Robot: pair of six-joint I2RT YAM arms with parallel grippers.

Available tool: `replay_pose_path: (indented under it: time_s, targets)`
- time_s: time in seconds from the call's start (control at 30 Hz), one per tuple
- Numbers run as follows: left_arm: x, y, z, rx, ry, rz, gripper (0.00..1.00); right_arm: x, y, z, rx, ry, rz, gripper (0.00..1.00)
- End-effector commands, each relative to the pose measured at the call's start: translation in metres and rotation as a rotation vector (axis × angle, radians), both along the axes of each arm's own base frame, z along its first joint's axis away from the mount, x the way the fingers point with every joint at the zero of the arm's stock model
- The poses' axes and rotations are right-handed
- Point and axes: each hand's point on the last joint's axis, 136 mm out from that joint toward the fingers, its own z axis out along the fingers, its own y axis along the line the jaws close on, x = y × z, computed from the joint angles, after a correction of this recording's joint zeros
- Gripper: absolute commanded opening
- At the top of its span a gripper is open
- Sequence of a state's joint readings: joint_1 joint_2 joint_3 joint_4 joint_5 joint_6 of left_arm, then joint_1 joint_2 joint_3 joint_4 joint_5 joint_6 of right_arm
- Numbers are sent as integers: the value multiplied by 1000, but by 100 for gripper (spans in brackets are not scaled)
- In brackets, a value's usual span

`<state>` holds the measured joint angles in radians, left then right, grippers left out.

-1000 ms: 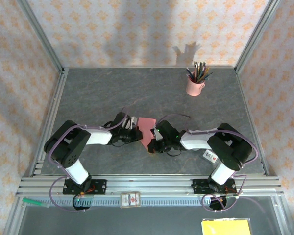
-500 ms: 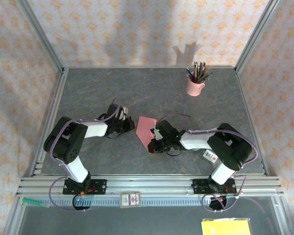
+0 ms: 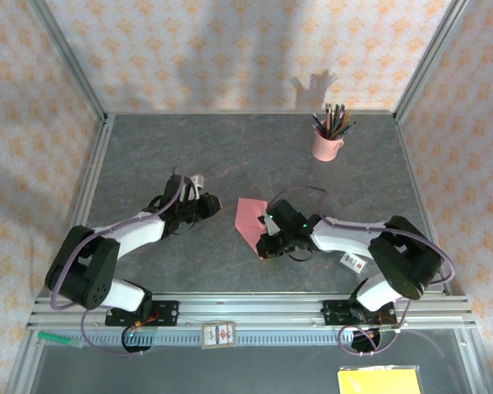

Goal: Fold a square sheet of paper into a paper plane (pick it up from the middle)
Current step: Third fold the triangle at the center of the table, then fourth fold the wing at the center of the table.

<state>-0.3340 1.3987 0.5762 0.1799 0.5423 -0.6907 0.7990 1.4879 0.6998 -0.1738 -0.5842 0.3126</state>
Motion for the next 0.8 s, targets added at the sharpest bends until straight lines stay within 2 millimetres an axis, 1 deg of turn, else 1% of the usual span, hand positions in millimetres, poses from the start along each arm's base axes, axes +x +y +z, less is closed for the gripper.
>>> replay_pose_path:
  time_s: [0.0, 0.07, 0.1, 0.13, 0.2, 0.3, 0.4, 0.5, 0.6, 0.67, 0.77]
  targets:
    - [-11, -1, 3, -40, -5, 21, 22, 27, 1, 35, -2, -143, -14, 14]
    - [-15, 0, 6, -52, -21, 23, 26, 43, 4, 48, -5, -199, -59, 19]
    - [-16, 0, 7, -55, -29, 23, 28, 52, 4, 52, -16, -221, -94, 21]
    - [-17, 0, 7, -56, -31, 21, 30, 60, 4, 54, -26, -237, -124, 21]
    - [-19, -3, 9, -67, -32, 0, 32, 69, 4, 52, -46, -244, -165, 22]
    - [-27, -14, 12, -110, -34, -46, 35, 70, 4, 48, -46, -229, -193, 22]
    - [-36, -29, 16, -186, -41, -98, 40, 66, 7, 46, -9, -215, -191, 22]
    - [-41, -43, 14, -228, -43, -152, 42, 63, 8, 31, -15, -182, -191, 17]
    - [-43, -54, 9, -212, -47, -209, 42, 64, 5, 19, -35, -177, -203, 14]
    - [-44, -58, -2, -170, -28, -237, 43, 67, 1, 10, -65, -175, -219, 11]
    - [-43, -61, -11, -143, -20, -265, 44, 69, -2, 1, -95, -172, -224, 9]
